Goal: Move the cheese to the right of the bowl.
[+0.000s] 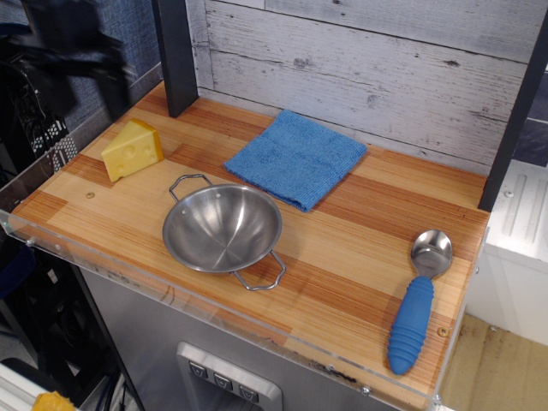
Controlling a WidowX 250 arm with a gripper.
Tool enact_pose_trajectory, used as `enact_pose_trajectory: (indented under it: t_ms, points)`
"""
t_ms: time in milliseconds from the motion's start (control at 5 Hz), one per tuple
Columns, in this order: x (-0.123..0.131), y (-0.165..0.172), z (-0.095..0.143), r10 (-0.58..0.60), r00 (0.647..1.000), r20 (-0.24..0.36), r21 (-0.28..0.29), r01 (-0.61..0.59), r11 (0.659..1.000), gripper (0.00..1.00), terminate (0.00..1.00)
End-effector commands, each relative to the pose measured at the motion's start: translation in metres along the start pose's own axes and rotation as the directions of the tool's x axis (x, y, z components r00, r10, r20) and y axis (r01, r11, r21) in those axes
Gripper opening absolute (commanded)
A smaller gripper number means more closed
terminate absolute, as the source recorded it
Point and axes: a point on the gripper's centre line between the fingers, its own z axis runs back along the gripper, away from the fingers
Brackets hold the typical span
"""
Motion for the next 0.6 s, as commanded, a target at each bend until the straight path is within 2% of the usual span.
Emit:
enact_pose_trajectory:
  t_ms: [0,200,400]
  points:
    - [0.022,-0.006,-0.034,0.127,0.989,0.071,0.024,-0.129,0.991,1.0,0.0]
    - [0.024,0.007,-0.051,0.13,0.991,0.029,0.063,-0.132,0.989,1.0,0.0]
    - [0.027,0.027,-0.049,0.15,0.989,0.021,0.081,-0.151,0.985,1.0,0.0]
